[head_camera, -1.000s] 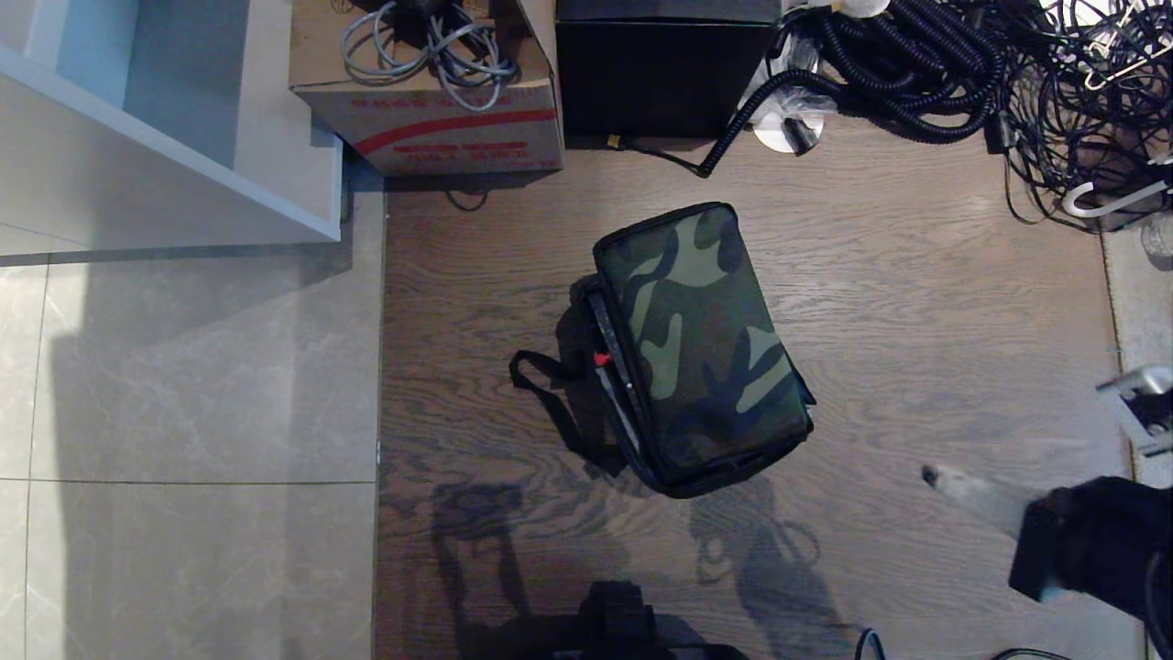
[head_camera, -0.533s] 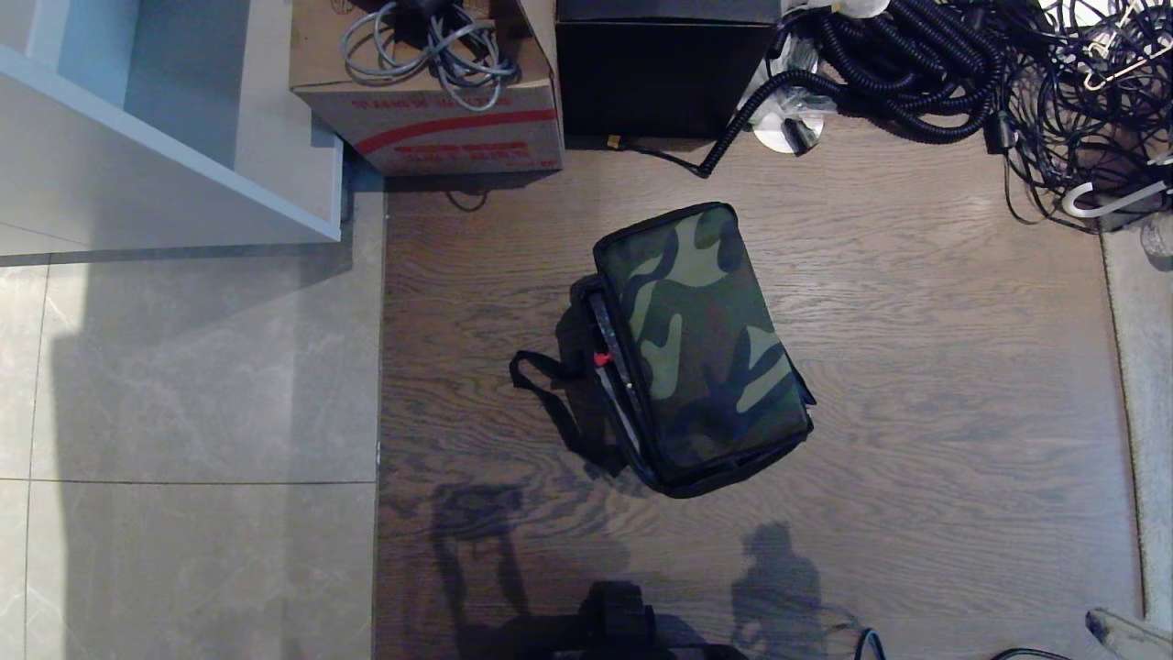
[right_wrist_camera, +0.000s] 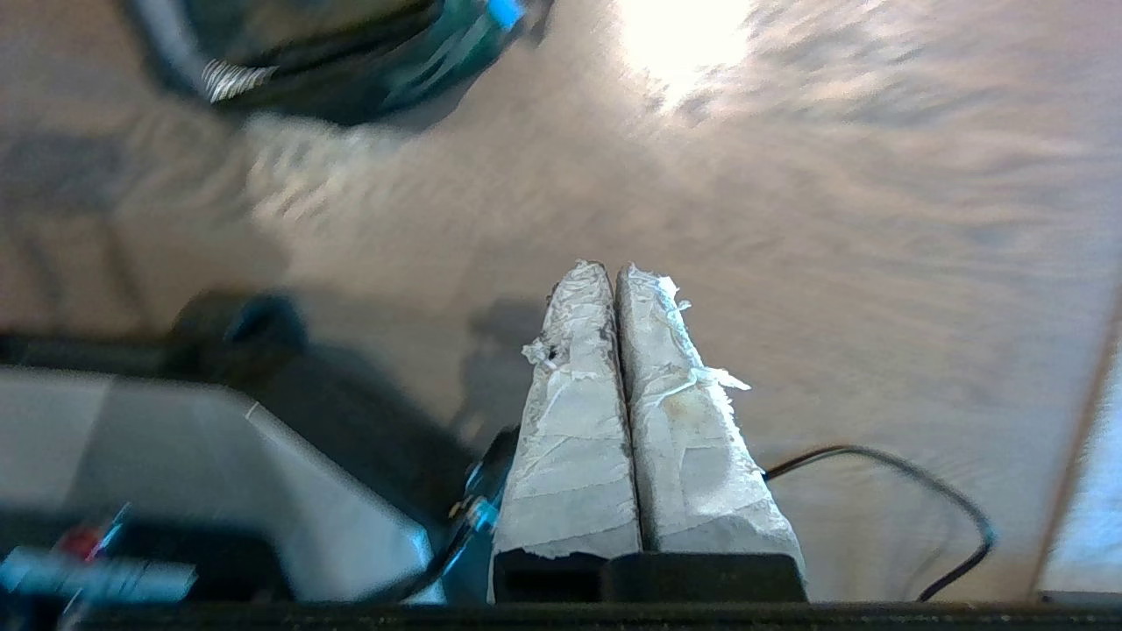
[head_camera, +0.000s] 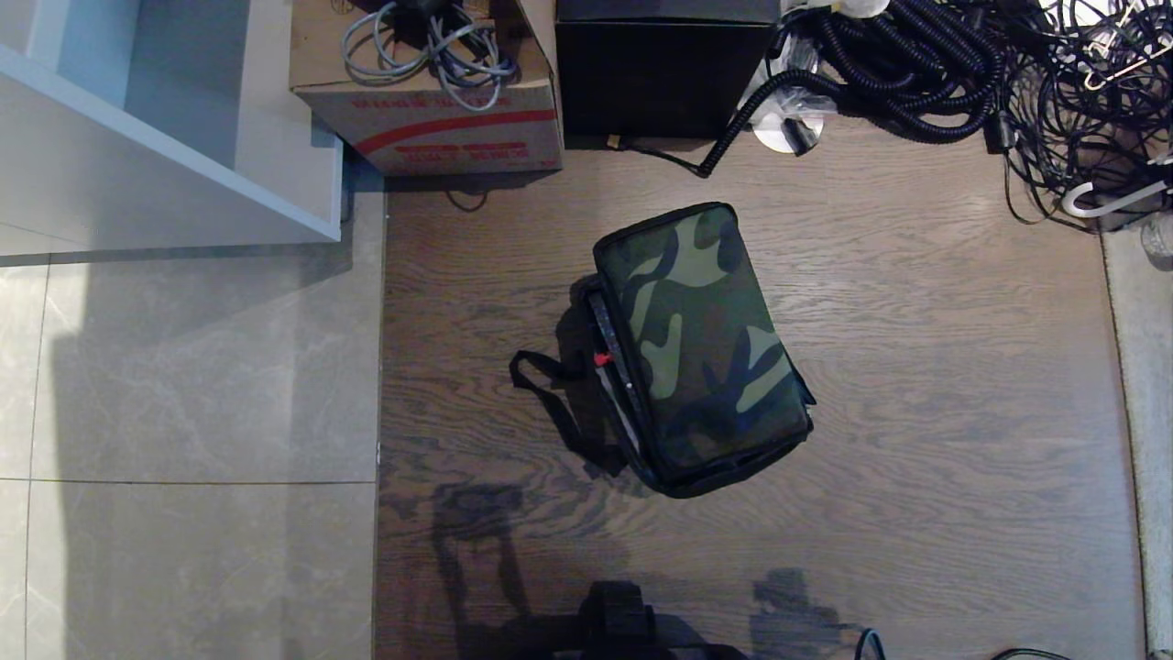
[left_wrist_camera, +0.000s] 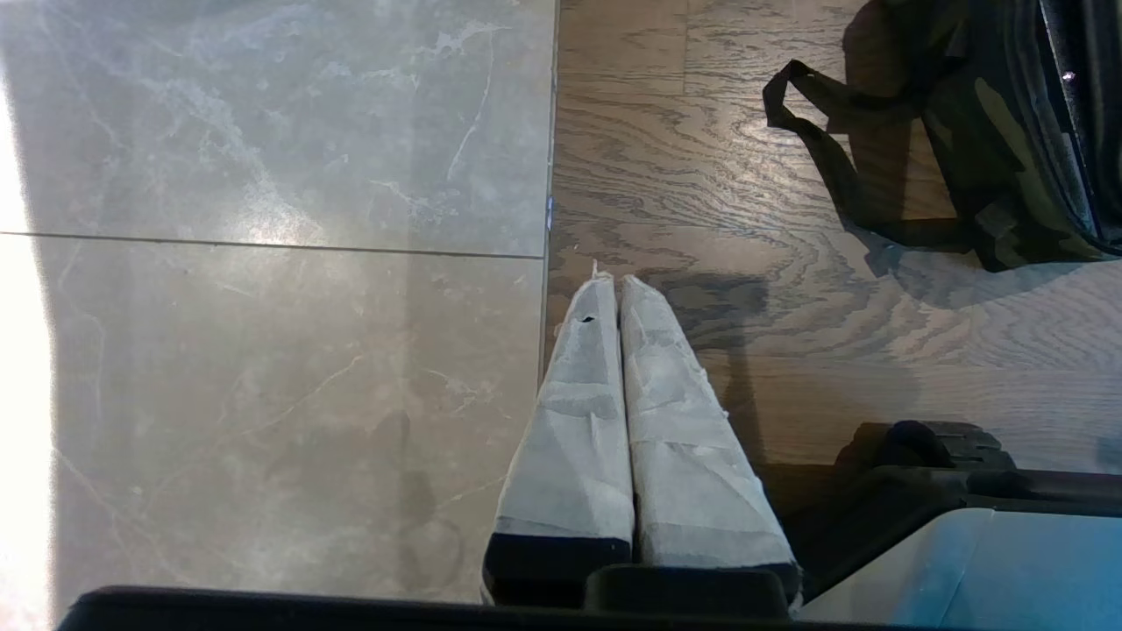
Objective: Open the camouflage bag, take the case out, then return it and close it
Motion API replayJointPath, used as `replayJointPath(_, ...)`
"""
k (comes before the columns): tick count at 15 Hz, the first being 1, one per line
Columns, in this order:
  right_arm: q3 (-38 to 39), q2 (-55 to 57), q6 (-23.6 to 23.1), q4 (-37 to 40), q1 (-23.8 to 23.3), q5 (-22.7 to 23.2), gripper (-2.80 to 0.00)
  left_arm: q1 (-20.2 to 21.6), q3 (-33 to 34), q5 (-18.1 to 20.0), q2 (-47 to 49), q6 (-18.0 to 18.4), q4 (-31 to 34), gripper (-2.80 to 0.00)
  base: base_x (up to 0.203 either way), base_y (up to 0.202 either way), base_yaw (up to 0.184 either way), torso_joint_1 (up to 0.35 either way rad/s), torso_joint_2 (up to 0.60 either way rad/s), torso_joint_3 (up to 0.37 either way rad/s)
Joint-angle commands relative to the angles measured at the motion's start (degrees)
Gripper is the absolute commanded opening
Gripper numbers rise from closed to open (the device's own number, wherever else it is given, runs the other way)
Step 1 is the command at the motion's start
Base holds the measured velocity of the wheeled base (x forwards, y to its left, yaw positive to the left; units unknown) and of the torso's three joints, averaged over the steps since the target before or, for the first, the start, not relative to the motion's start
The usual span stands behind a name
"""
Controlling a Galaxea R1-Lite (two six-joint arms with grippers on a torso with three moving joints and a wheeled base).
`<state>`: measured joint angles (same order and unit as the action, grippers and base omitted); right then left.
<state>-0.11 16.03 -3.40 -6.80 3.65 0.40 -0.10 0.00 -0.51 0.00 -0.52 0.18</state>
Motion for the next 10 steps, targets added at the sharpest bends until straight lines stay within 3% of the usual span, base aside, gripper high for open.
replayJointPath(1, 2.40, -8.01, -0.29, 0.78, -2.11, 0.05, -2.80, 0.01, 0.00, -0.02, 0.00, 0.00, 0.05, -2.80, 0.000, 0.000, 0.000, 0.000, 0.00, 0.000)
replayJointPath(4, 2.40, -16.25, -0.28, 0.61, -3.04, -0.02, -2.80, 0.01, 0.00, -0.02, 0.00, 0.00, -0.01, -2.80, 0.000, 0.000, 0.000, 0.000, 0.00, 0.000)
replayJointPath(10, 2.40, -15.94, 0.23, -0.06, -3.30, -0.31, -2.80, 0.01, 0.00, -0.02, 0.00, 0.00, -0.01, -2.80, 0.000, 0.000, 0.000, 0.000, 0.00, 0.000)
